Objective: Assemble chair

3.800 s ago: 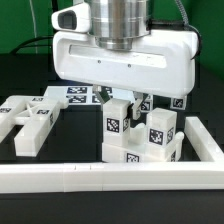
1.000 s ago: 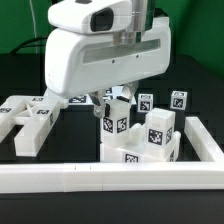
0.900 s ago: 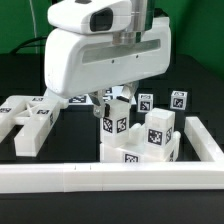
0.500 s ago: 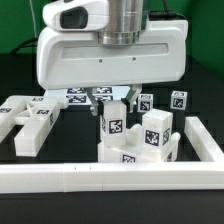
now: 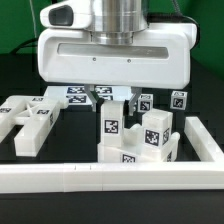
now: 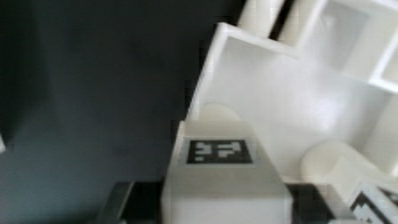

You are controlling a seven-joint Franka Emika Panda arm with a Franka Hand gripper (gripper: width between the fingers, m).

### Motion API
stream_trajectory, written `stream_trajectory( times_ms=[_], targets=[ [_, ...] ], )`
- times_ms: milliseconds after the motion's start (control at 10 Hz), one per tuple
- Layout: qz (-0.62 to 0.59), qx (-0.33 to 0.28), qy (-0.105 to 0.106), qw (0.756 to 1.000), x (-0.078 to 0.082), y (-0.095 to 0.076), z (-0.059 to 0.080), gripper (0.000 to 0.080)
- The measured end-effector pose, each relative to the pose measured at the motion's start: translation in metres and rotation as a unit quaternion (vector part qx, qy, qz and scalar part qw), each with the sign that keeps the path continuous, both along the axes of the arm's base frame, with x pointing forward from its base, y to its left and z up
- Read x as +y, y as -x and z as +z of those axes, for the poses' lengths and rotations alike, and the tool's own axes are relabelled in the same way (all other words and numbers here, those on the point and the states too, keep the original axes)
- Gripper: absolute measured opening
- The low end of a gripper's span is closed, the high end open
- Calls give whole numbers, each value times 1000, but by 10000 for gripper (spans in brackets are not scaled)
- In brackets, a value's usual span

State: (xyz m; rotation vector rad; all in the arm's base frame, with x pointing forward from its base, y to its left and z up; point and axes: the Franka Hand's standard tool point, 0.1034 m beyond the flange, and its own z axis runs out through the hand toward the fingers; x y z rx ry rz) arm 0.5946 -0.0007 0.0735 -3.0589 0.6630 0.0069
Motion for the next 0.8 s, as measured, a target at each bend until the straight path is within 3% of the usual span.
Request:
stream_trajectory(
  times_ms=[500, 700, 800],
  targets=[
    [-100, 1, -5, 995, 3, 0, 0, 291],
    [-44, -1, -4, 999, 2, -1, 1, 543],
    [14, -4, -3, 1000, 1, -2, 1, 543]
  ],
)
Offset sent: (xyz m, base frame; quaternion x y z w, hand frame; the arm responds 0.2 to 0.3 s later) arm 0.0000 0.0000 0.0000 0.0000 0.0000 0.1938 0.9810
